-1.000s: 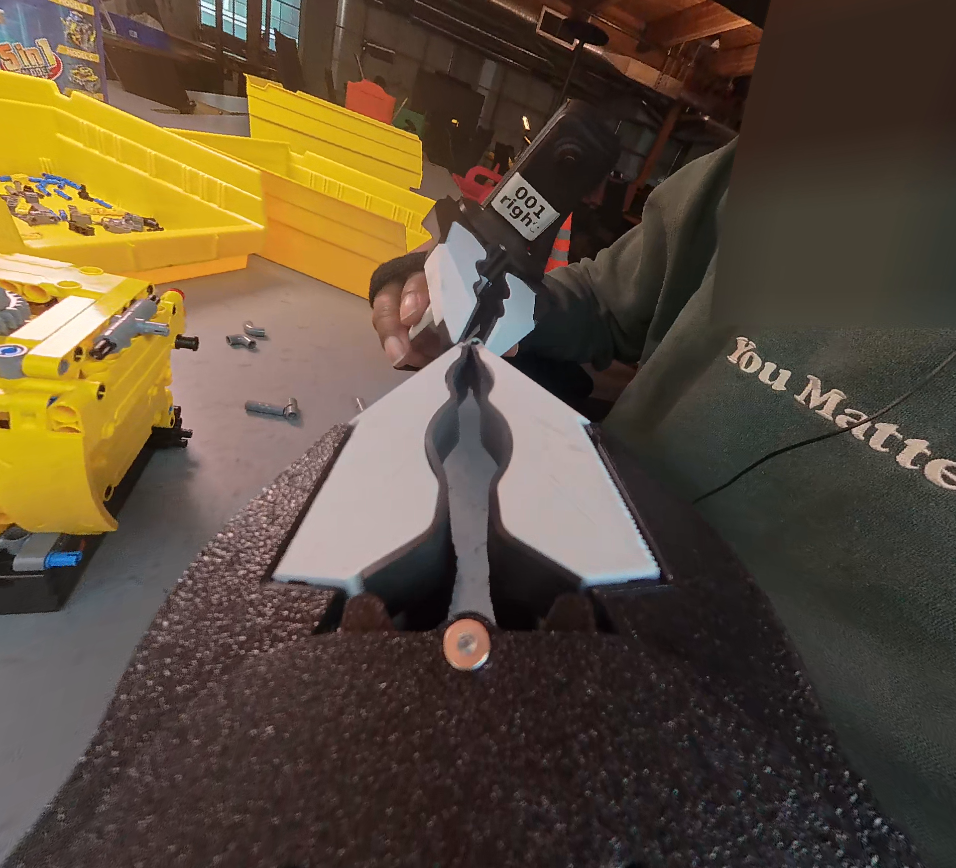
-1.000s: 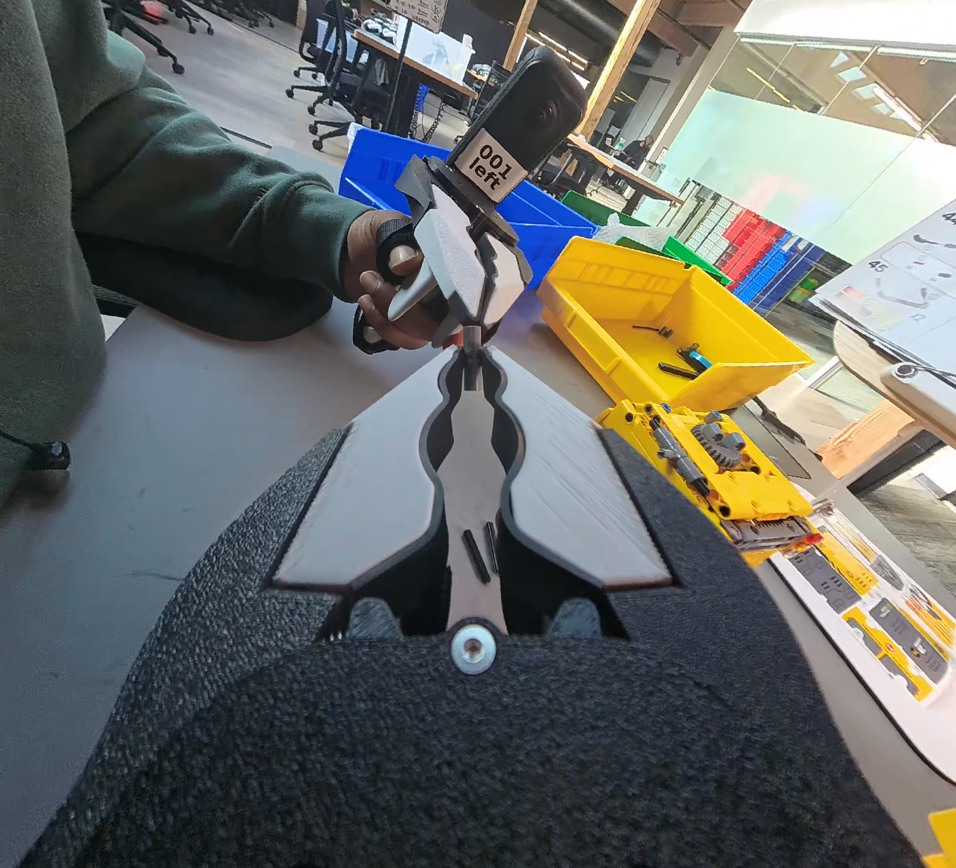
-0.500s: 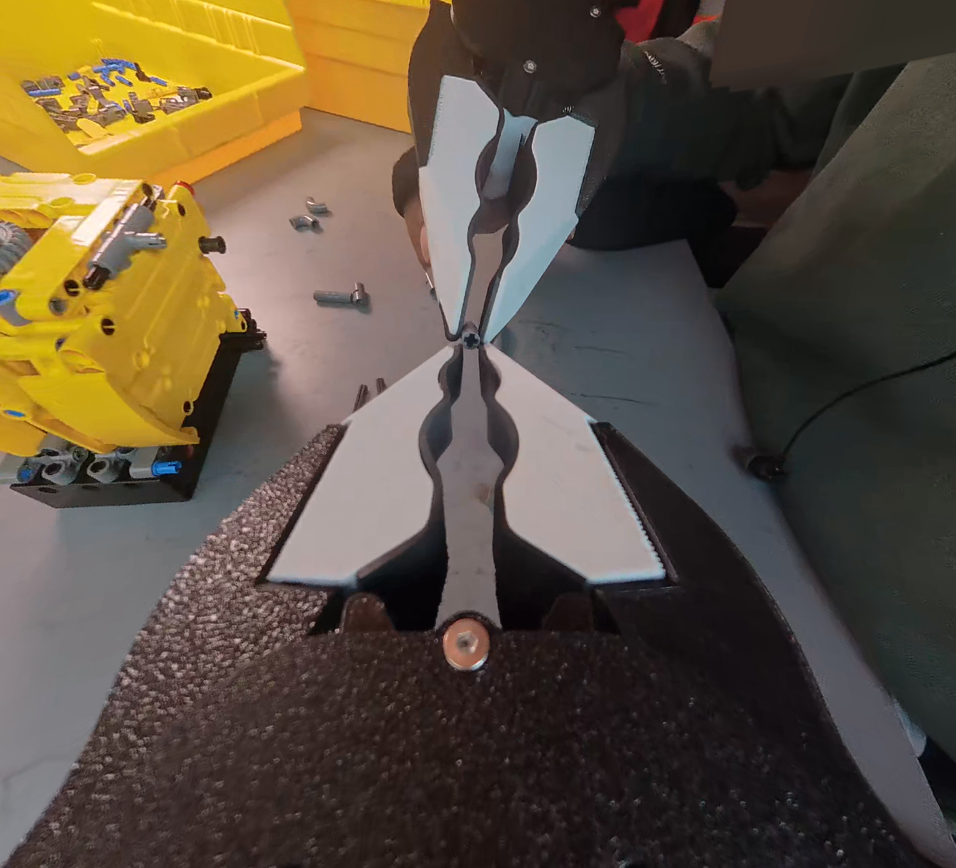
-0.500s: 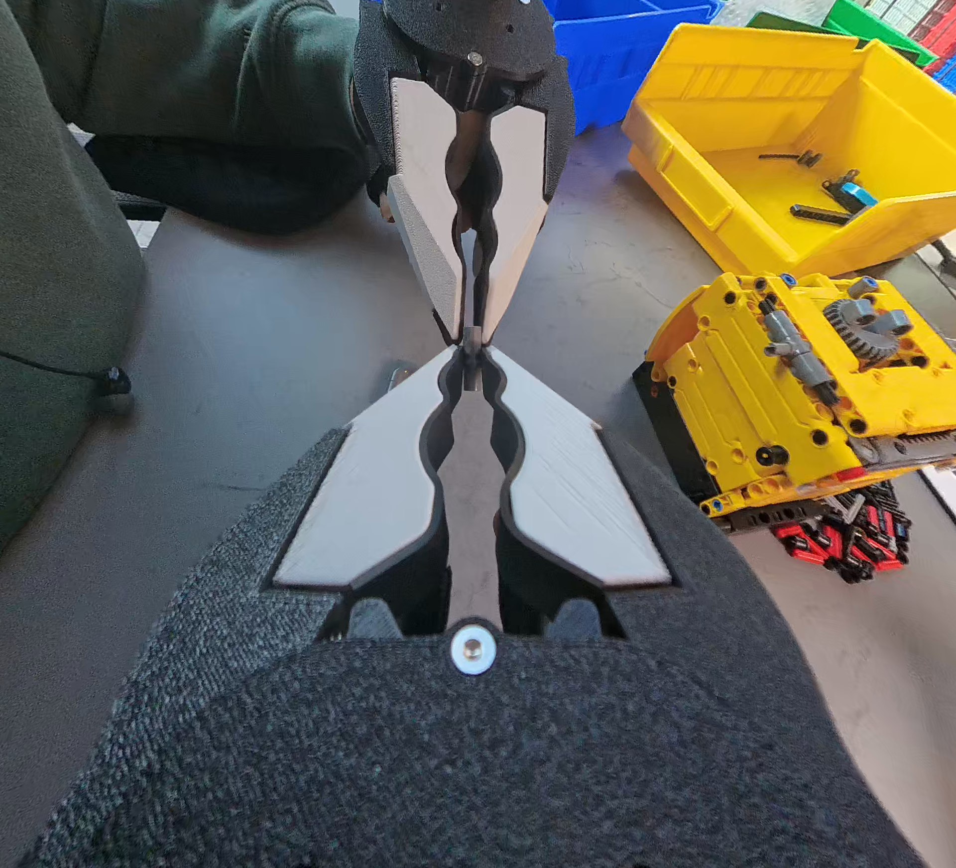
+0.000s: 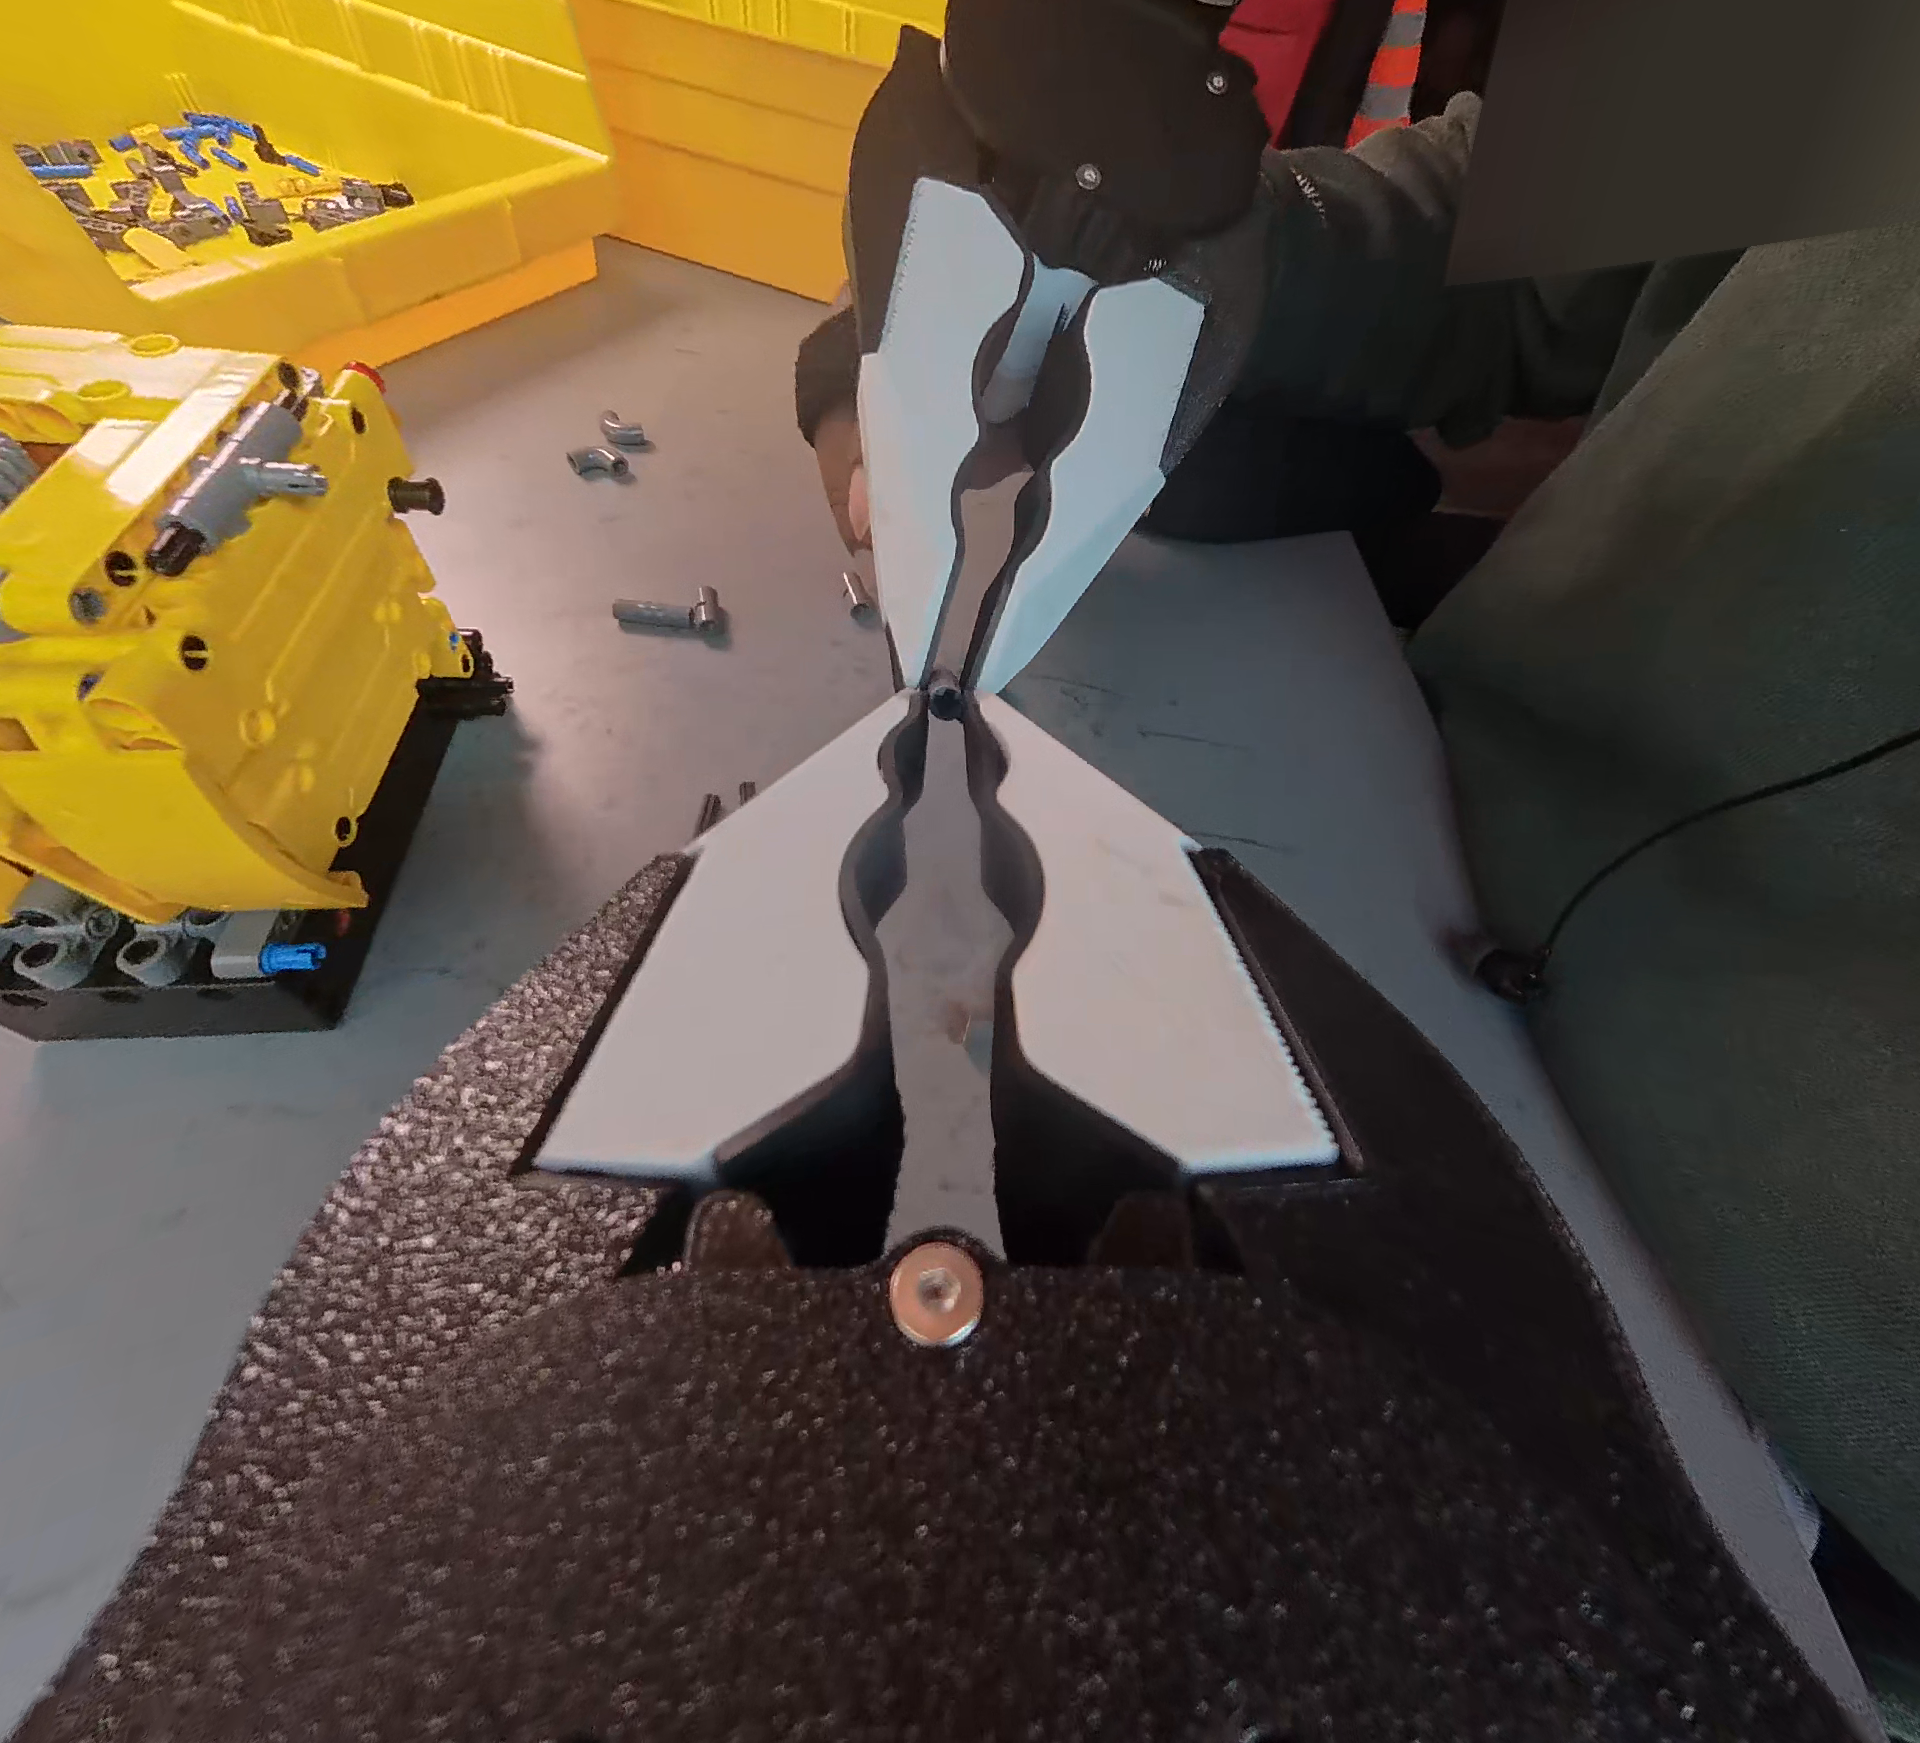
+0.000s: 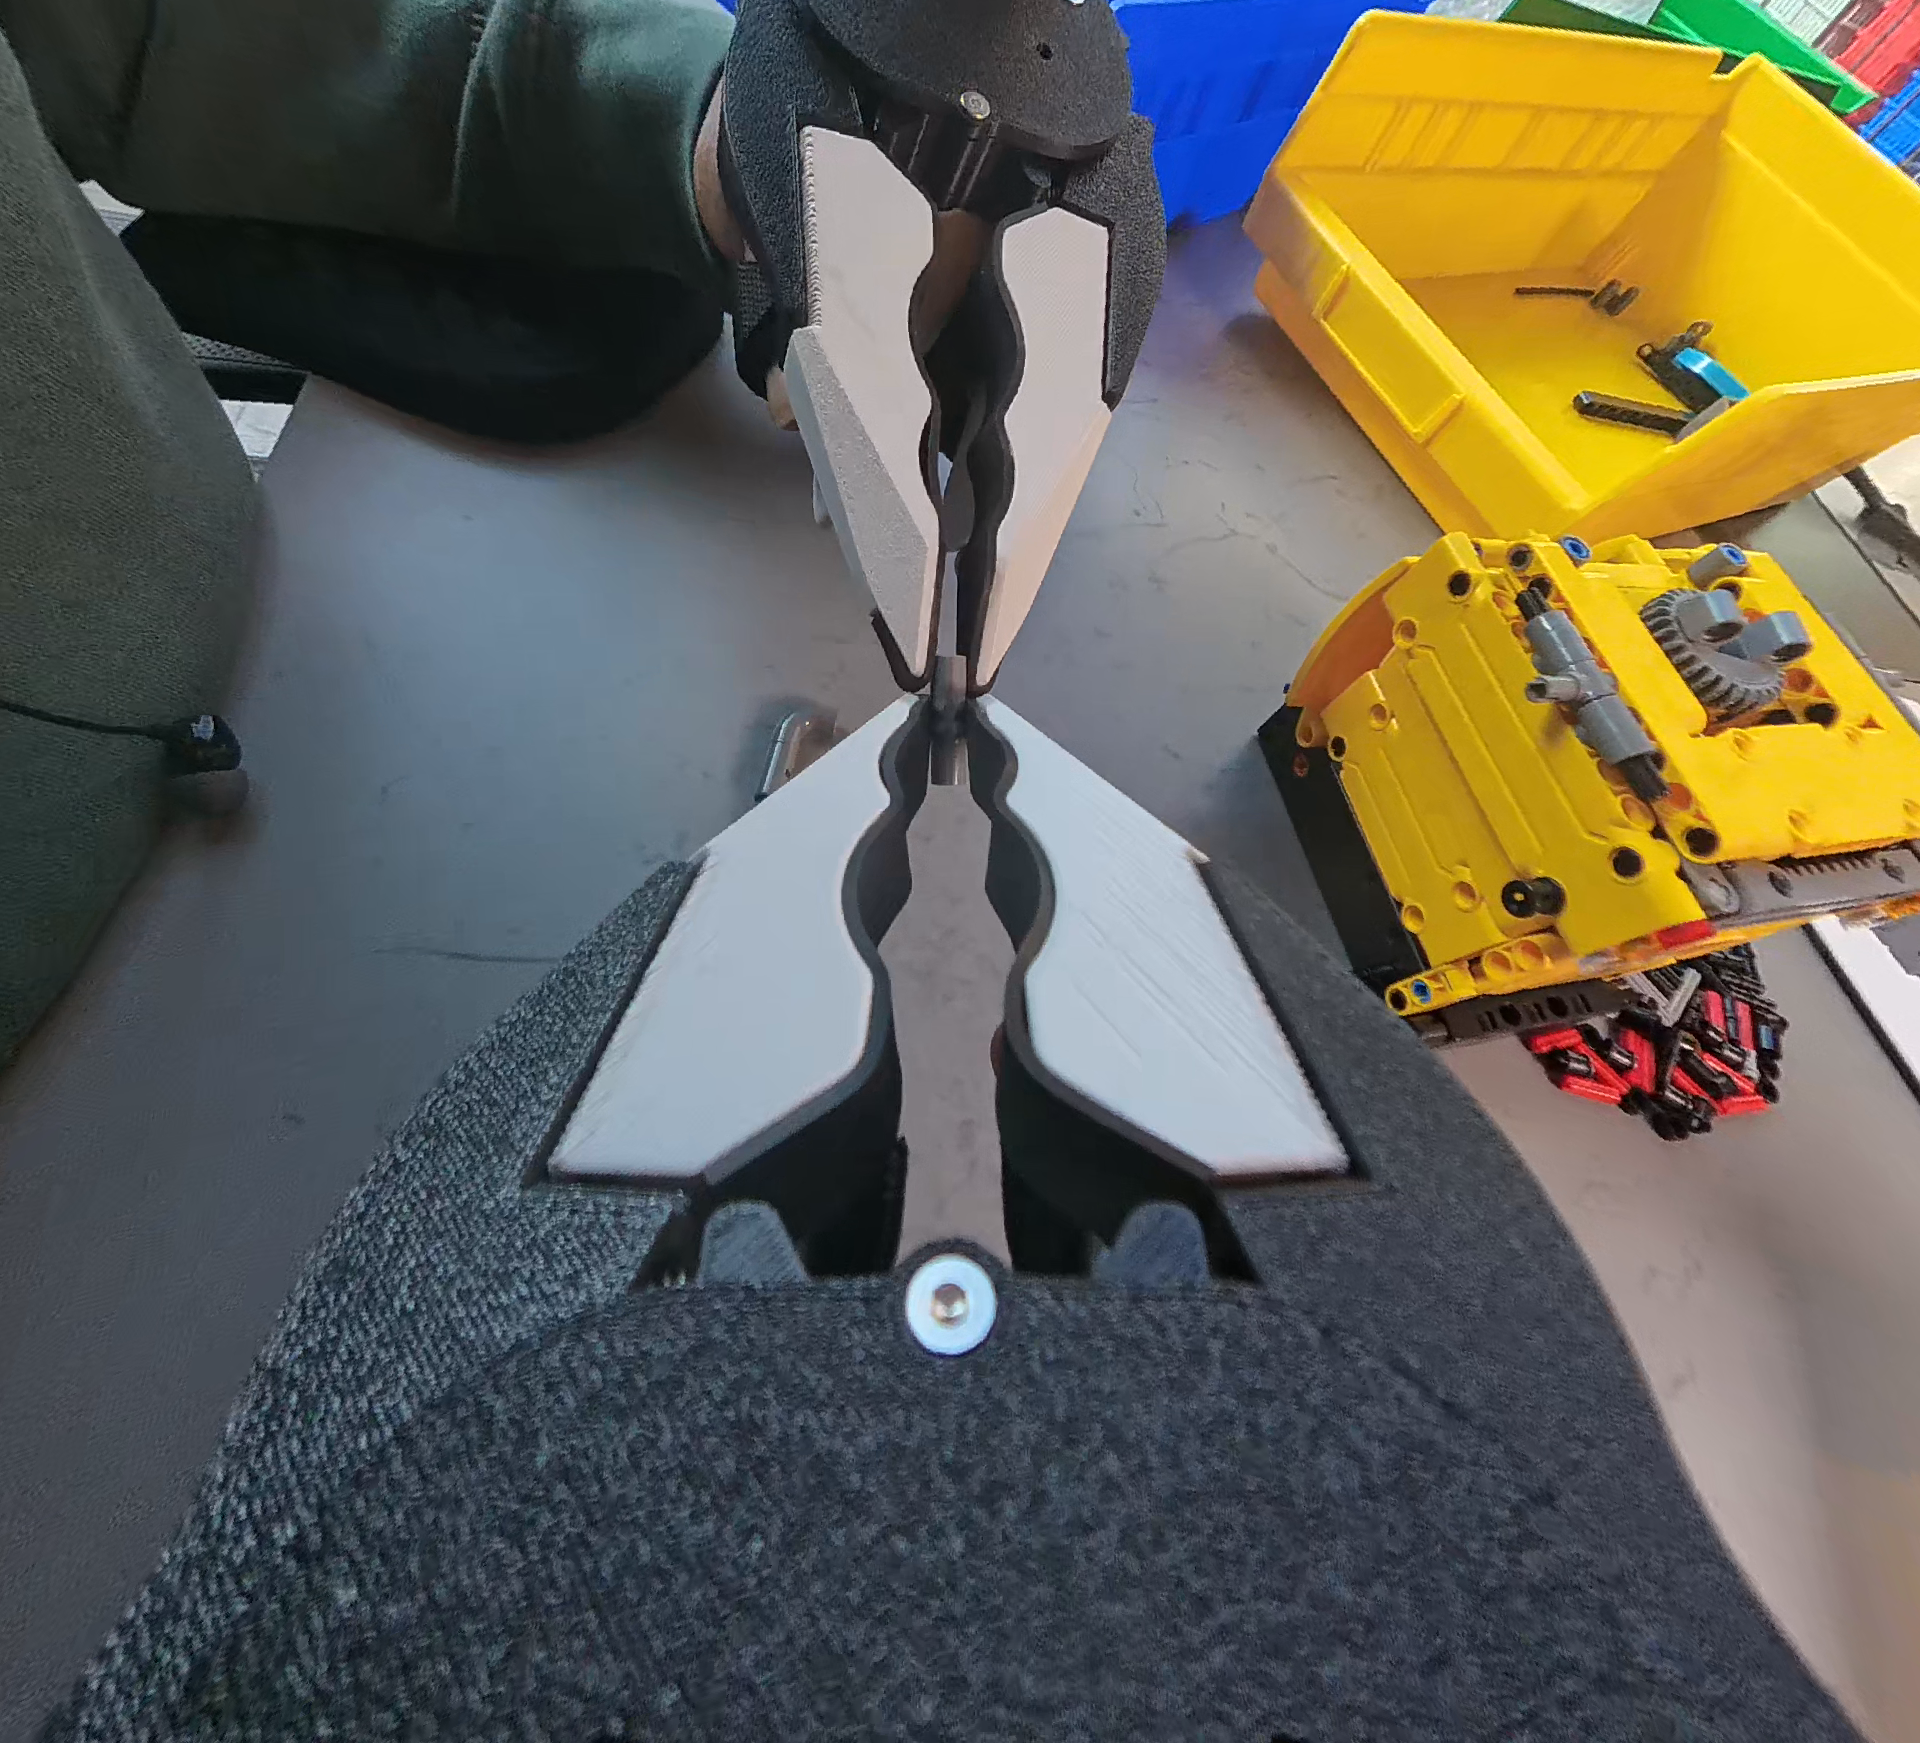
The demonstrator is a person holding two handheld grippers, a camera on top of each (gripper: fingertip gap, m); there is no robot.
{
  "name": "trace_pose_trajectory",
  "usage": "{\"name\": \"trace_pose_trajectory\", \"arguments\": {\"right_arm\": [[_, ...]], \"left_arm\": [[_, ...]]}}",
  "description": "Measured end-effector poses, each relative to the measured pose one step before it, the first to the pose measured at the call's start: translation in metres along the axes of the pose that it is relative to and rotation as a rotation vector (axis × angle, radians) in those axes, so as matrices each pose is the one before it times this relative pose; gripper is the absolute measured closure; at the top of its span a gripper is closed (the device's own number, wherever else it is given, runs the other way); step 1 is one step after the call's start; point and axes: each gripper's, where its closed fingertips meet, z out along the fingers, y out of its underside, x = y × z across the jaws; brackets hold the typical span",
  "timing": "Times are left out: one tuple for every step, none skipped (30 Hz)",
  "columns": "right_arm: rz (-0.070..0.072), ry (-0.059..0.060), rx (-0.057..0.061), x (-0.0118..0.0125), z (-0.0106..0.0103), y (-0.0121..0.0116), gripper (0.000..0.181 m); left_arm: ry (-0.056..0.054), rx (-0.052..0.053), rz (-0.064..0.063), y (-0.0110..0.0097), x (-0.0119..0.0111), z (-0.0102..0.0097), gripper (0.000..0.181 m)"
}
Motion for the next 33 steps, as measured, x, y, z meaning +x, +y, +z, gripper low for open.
{"name": "trace_pose_trajectory", "arguments": {"right_arm": [[0.0053, 0.0024, 0.0177, 0.00099, -0.00135, -0.00229, 0.174], [0.0029, 0.0013, 0.0303, 0.001, -0.00194, -0.00389, 0.174], [-0.0022, 0.0056, 0.0426, 0.00147, -0.00232, -0.00536, 0.174], [0.0021, 0.0037, 0.0433, 0.00094, -0.0022, -0.00583, 0.174], [0.0037, -0.0013, 0.0345, 0.00011, -0.00174, -0.00528, 0.174], [-0.0015, 0.0031, 0.028, 0.00049, -0.0013, -0.00458, 0.174], [-0.0048, 0.0072, 0.0214, 0.00061, -0.00066, -0.00377, 0.174], [-0.0075, 0.0053, 0.0163, 0.0001, -0.00022, -0.00298, 0.174], [-0.0095, 0.0068, 0.0164, 0.00008, -0.00032, -0.00288, 0.173], [-0.0088, 0.0067, 0.0142, 0.00017, -0.0002, -0.00252, 0.172], [-0.005, 0.005, 0.0103, 0.0002, -0.00019, -0.00192, 0.172], [-0.0021, 0.0046, 0.0083, 0.00034, -0.00009, -0.00137, 0.172], [-0.0014, 0.0051, 0.0073, 0.00041, -0.00008, -0.00123, 0.172], [-0.0008, 0.0032, 0.0045, 0.00013, 0.00019, -0.00083, 0.172], [-0.0016, 0.0049, 0.0068, 0.00035, 0.00004, -0.00111, 0.172], [-0.0036, 0.0052, 0.0043, 0.00032, 0.00011, -0.00076, 0.172], [-0.0035, 0.0041, 0.0044, 0.00024, 0.00007, -0.00076, 0.173], [-0.0007, 0.006, 0.0066, 0.00066, -0.00009, -0.00112, 0.173], [-0.0004, 0.007, 0.0075, 0.00081, -0.00016, -0.00123, 0.174], [-0.0004, 0.0055, 0.0069, 0.00029, -0.00003, -0.00106, 0.174], [-0.0006, 0.0051, 0.003, 0.00033, 0.00009, -0.00042, 0.174], [0.0019, 0.0025, 0.0012, 0.00033, 0.00003, -0.00024, 0.174], [0.0063, -0.0013, -0.0002, 0.0002, -0.00001, 0.00006, 0.174], [0.0077, -0.0033, 0.0001, 0.00016, -0.00018, 0.00013, 0.175], [0.0092, -0.0041, -0.0044, -0.00006, -0.00005, 0.00081, 0.175], [0.0101, -0.0063, -0.0089, -0.00011, 0.00025, 0.00153, 0.175], [0.0095, -0.0049, -0.0122, 0.00007, 0.00027, 0.00223, 0.175], [0.0073, -0.0061, -0.0121, -0.00021, 0.00043, 0.00221, 0.175], [0.0067, -0.0069, -0.0098, -0.00046, 0.00036, 0.00206, 0.175], [0.0058, -0.0081, -0.0113, -0.00066, 0.00044, 0.00219, 0.175], [0.0058, -0.0086, -0.0137, -0.00074, 0.0004, 0.00279, 0.175], [0.0023, -0.0061, -0.0146, -0.00041, 0.00042, 0.00313, 0.175], [-0.0016, -0.0046, -0.0143, -0.00037, 0.0004, 0.0033, 0.175]], "left_arm": [[0.0014, 0.0162, -0.0021, -0.00266, -0.00015, -0.00071, 0.176], [0.0042, 0.0256, -0.0054, -0.00405, 0.00021, -0.00107, 0.176], [0.0069, 0.0333, -0.0105, -0.0054, 0.00043, -0.00161, 0.176], [0.0109, 0.0356, -0.0132, -0.00588, 0.0008, -0.00163, 0.176], [0.0153, 0.0326, -0.0141, -0.00532, 0.00159, -0.00131, 0.176], [0.0143, 0.0297, -0.0138, -0.00468, 0.00148, -0.00121, 0.176], [0.0113, 0.0258, -0.0116, -0.00397, 0.00102, -0.00112, 0.176], [0.0114, 0.0218, -0.0108, -0.00341, 0.00117, -0.00101, 0.176], [0.0102, 0.0193, -0.0109, -0.00289, 0.00086, -0.00081, 0.176], [0.0077, 0.0177, -0.0094, -0.0026, 0.00059, -0.00067, 0.176], [0.0068, 0.0133, -0.0077, -0.00199, 0.00063, -0.00043, 0.176], [0.0048, 0.0095, -0.0048, -0.00134, 0.00042, -0.00028, 0.176], [0.004, 0.0095, -0.0034, -0.0014, 0.00038, -0.00027, 0.176], [0.0057, 0.0101, -0.0057, -0.00145, 0.00054, -0.0002, 0.176], [0.0047, 0.008, -0.0054, -0.00117, 0.00038, -0.00034, 0.176], [0.002, 0.0059, -0.0016, -0.00079, 0.00011, -0.00014, 0.176], [0.0015, 0.0051, -0.0006, -0.00072, 0.00027, -0.00014, 0.176], [0.0028, 0.0045, -0.0019, -0.00068, 0.00038, -0.00007, 0.176], [0.0019, 0.005, -0.002, -0.00076, 0.00018, 0.00002, 0.176], [0.0008, 0.0046, -0.0005, -0.00055, 0.0001, -0.00004, 0.176], [0.0001, 0.0034, 0.001, -0.00045, 0.00006, -0.0001, 0.176], [-0.0014, 0.0025, 0.0034, -0.00034, -0.00002, -0.00011, 0.176], [-0.0019, 0.0007, 0.0038, -0.0001, -0.00015, 0.00004, 0.176], [-0.0019, -0.0013, 0.0018, 0.00023, -0.00022, 0.00015, 0.176], [-0.0031, -0.0046, 0.0025, 0.00073, -0.00033, 0.00008, 0.176], [-0.0059, -0.0095, 0.0057, 0.00138, -0.0007, 0.00005, 0.176], [-0.0088, -0.0136, 0.0072, 0.0019, -0.00094, -0.00006, 0.176], [-0.0077, -0.0154, 0.006, 0.00207, -0.00092, -0.00002, 0.176], [-0.0053, -0.0152, 0.0043, 0.00212, -0.00054, -0.00009, 0.176], [-0.0047, -0.017, 0.0041, 0.00244, -0.00041, 0.00001, 0.176], [-0.0075, -0.0203, 0.0083, 0.00295, -0.00067, 0.00018, 0.176], [-0.0116, -0.0231, 0.0137, 0.00337, -0.00103, 0.00041, 0.176], [-0.0121, -0.0249, 0.0132, 0.00355, -0.00088, 0.00063, 0.175]]}}
